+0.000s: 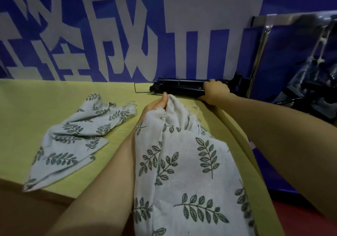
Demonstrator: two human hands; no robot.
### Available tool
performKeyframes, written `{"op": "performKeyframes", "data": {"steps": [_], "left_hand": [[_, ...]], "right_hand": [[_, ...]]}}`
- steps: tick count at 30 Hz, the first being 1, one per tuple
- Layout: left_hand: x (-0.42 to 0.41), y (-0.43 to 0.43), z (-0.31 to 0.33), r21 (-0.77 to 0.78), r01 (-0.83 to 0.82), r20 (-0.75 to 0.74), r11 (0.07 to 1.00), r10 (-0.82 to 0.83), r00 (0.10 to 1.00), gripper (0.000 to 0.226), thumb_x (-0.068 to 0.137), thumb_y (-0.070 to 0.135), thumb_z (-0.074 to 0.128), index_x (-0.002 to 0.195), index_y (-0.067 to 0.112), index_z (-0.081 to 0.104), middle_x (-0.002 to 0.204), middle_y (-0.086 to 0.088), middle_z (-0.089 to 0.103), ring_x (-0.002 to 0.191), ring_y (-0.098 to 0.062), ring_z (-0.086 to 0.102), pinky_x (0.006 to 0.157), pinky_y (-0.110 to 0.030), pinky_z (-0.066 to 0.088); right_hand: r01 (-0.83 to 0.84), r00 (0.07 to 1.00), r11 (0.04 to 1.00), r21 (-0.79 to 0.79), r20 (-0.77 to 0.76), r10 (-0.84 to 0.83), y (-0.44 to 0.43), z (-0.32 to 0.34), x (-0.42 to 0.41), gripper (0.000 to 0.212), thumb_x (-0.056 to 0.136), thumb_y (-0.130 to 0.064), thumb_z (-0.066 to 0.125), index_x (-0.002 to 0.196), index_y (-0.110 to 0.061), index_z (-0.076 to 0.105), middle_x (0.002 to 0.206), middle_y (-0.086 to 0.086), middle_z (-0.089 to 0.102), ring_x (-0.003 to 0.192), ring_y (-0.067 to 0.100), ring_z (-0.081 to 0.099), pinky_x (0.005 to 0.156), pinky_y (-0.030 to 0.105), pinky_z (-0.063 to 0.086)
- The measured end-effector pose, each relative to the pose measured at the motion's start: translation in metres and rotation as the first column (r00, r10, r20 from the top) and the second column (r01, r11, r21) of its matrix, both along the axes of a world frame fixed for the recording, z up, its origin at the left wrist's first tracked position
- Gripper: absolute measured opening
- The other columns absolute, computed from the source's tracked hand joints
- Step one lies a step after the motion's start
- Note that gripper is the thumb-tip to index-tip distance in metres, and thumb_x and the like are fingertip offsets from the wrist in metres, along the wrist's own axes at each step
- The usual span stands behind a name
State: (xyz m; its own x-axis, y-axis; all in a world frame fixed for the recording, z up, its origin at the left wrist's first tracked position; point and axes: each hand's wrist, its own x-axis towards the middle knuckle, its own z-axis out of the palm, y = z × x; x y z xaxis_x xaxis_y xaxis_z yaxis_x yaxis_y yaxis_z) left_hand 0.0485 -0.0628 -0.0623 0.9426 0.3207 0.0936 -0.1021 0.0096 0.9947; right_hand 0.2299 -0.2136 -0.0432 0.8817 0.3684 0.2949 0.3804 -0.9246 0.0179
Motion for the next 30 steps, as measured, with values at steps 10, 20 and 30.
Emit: {"op": "performKeyframes", "data": {"steps": [10,20,30], "left_hand": [[-0.010,-0.016,0.002,0.029,0.047,-0.016,0.998,-0.047,0.999,0.033,0.092,0.042,0.049,0.083,0.011,0.058,0.077,-0.006,0.060,0.070,-0.016,0.061,0.063,-0.023,0.050],[-0.060,-0.057,0.059,0.167,-0.092,-0.045,0.982,0.100,0.994,0.046,0.090,0.058,0.024,0.089,0.023,0.054,0.084,0.004,0.059,0.078,-0.013,0.057,0.063,-0.018,0.041],[-0.117,-0.070,0.062,-0.033,-0.140,-0.070,0.990,0.138,0.988,0.118,0.039,0.092,0.055,0.123,0.010,0.057,0.114,-0.009,0.060,0.107,-0.026,0.057,0.103,-0.049,0.042]], "right_hand": [[-0.101,0.955,0.992,0.077,0.286,0.075,-0.009,0.020,-0.059,0.038,0.090,-0.041,0.059,0.113,-0.012,0.051,0.106,0.009,0.062,0.097,0.029,0.058,0.084,0.038,0.041],[-0.321,0.828,0.941,0.108,0.514,0.224,-0.063,0.070,-0.157,0.036,0.090,-0.038,0.058,0.116,-0.015,0.051,0.106,0.004,0.059,0.097,0.026,0.054,0.085,0.034,0.036],[-0.574,0.671,0.804,0.157,0.653,0.351,-0.092,0.041,-0.245,0.046,0.075,-0.013,0.072,0.119,-0.010,0.059,0.111,0.009,0.064,0.099,0.028,0.060,0.086,0.040,0.047]]}}
